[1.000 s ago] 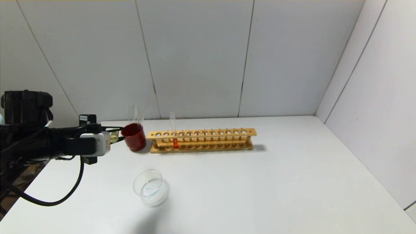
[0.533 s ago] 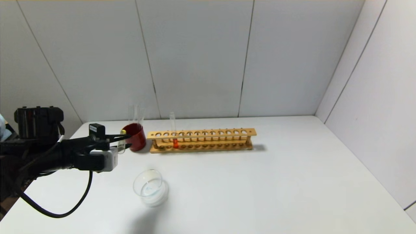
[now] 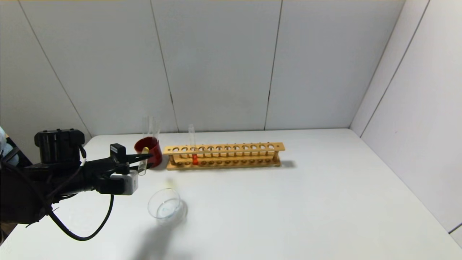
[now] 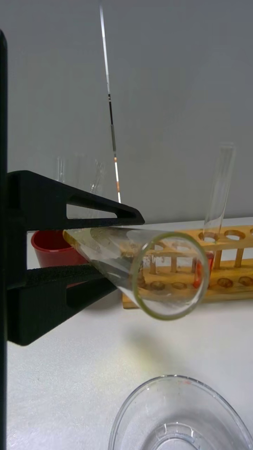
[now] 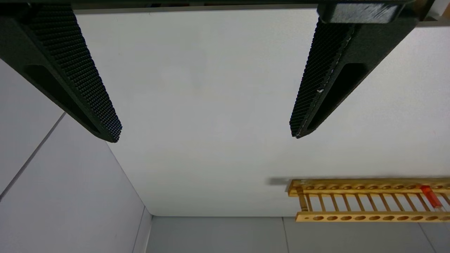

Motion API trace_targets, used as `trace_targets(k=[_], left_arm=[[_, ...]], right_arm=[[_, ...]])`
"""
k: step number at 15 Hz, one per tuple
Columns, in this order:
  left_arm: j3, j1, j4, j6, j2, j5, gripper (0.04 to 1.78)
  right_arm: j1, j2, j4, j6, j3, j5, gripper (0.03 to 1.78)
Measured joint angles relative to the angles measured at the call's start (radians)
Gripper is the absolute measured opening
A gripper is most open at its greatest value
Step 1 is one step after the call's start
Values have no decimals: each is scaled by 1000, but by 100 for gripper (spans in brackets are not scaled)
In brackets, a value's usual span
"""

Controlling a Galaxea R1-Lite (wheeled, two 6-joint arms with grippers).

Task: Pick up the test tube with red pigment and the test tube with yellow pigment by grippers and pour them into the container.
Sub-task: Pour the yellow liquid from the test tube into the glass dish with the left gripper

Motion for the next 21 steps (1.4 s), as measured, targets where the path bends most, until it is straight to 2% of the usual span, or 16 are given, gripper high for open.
trace_targets(k=[4, 10, 21], left_arm=[[7, 8, -124, 1, 64, -12, 32], [0, 6, -124, 37, 97, -3, 32], [-38, -17, -117, 213, 156, -3, 32]], right_arm=[[0, 0, 0, 0, 0, 0, 175], [0, 0, 0, 0, 0, 0, 175], [0, 0, 0, 0, 0, 0, 175]])
